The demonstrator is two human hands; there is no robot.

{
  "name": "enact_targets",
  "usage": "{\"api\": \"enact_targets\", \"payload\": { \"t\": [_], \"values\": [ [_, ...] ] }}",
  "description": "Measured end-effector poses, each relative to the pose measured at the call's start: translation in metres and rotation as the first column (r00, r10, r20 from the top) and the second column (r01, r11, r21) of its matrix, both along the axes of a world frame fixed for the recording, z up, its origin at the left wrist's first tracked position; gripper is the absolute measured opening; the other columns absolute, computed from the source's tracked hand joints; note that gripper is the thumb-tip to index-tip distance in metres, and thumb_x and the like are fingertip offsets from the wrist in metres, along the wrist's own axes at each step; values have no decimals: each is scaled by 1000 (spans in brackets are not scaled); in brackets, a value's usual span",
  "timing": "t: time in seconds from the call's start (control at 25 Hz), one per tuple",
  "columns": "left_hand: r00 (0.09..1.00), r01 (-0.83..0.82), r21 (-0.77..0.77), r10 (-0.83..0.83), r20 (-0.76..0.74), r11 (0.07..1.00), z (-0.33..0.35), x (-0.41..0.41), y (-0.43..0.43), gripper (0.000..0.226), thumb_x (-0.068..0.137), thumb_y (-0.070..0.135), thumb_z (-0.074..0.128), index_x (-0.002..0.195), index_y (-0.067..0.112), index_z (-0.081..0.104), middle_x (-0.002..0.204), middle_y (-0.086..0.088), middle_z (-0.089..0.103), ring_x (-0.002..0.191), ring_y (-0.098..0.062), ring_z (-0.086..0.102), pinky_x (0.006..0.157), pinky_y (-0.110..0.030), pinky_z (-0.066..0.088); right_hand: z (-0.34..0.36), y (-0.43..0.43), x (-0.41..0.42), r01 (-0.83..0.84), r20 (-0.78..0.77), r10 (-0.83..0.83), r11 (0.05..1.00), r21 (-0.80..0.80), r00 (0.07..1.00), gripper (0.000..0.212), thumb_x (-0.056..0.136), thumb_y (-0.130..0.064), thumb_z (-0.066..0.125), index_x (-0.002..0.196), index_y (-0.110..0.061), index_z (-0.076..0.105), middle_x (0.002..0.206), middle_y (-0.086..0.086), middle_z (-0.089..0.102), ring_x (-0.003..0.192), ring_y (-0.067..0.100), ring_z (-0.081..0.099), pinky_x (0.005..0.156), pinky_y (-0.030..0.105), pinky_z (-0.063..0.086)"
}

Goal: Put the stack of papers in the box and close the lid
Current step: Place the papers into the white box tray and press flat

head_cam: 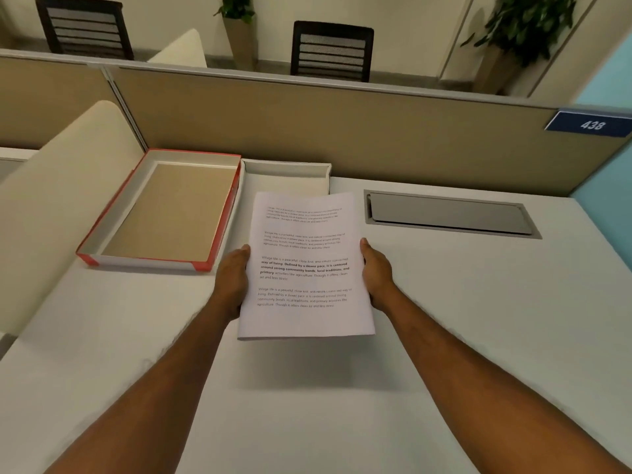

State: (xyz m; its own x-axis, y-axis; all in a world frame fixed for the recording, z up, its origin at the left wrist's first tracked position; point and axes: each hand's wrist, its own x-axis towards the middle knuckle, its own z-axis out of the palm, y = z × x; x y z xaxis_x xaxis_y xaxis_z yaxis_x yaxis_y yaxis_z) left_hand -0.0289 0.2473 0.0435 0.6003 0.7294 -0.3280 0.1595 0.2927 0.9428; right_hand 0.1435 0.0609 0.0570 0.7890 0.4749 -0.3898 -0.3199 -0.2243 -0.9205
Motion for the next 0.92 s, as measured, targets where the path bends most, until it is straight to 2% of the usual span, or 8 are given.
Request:
{"api": "enact_targets", "payload": {
  "t": [0.08, 0.2, 0.32, 0.44, 0.56, 0.72, 0.8, 0.92],
  "values": [
    [1000, 0, 20, 0, -1, 1000, 3, 13, 31, 37, 102, 33, 39, 100, 6, 65, 87, -8, 73, 72, -17, 73, 57, -30, 57, 1, 29, 12, 1, -8, -1, 1000, 11, 1000, 40, 103, -43, 35, 95, -22, 68, 90, -2, 72, 77, 15, 69, 62, 26, 53],
    [1000, -12, 56, 13, -15, 998, 4, 36, 74, 35, 101, 31, 40, 90, 10, 66, 73, 1, 76, 61, -11, 72, 47, -24, 53, -1, 70, 33, 10, -21, -10, 1000, 10, 1000, 39, 104, -42, 35, 104, -18, 66, 96, 1, 71, 83, 19, 68, 68, 29, 54],
    [999, 12, 60, -10, -40, 998, 2, 60, 108, 36, 101, 29, 39, 86, 13, 67, 69, 5, 76, 59, -11, 72, 45, -23, 53, -7, 105, 55, 9, -20, -9, 1000, -18, 1000, 40, 104, -42, 33, 105, -17, 64, 93, 1, 70, 80, 19, 67, 65, 29, 52],
    [995, 24, 74, -16, -100, 997, -11, 84, 137, 38, 101, 31, 39, 83, 12, 67, 67, 4, 76, 58, -13, 72, 45, -24, 53, -21, 137, 78, 21, -7, -22, 997, -68, 1000, 41, 104, -41, 34, 102, -13, 64, 97, 6, 69, 82, 22, 65, 70, 31, 52],
    [984, 67, 102, -49, -169, 993, -25, 101, 160, 39, 102, 31, 38, 86, 12, 68, 79, -4, 76, 72, -23, 73, 58, -31, 57, -37, 162, 94, 38, 12, -37, 989, -140, 999, 41, 104, -39, 35, 94, -10, 62, 90, 6, 66, 75, 21, 62, 70, 32, 49],
    [957, 129, 229, -61, -285, 965, -38, 117, 174, 46, 103, 31, 35, 100, -6, 63, 99, -21, 69, 89, -35, 68, 82, -47, 57, -56, 190, 104, 43, 136, -7, 964, -262, 991, 42, 104, -37, 37, 72, -15, 54, 75, 1, 59, 65, 16, 55, 60, 25, 42],
    [941, 140, 299, -33, -336, 944, -40, 125, 176, 45, 103, 30, 34, 90, -6, 56, 92, -20, 64, 84, -33, 64, 77, -44, 54, -58, 199, 108, 60, 196, 6, 943, -326, 980, 42, 104, -36, 37, 69, -16, 51, 74, 1, 58, 62, 13, 53, 55, 23, 38],
    [917, 126, 316, 11, -398, 940, -43, 135, 176, 39, 103, 28, 35, 82, 0, 53, 85, -16, 59, 83, -32, 60, 70, -36, 45, -60, 202, 111, 81, 238, 16, 916, -392, 971, 38, 105, -34, 36, 84, -9, 55, 91, 10, 65, 67, 16, 57, 61, 24, 43]
  ]
}}
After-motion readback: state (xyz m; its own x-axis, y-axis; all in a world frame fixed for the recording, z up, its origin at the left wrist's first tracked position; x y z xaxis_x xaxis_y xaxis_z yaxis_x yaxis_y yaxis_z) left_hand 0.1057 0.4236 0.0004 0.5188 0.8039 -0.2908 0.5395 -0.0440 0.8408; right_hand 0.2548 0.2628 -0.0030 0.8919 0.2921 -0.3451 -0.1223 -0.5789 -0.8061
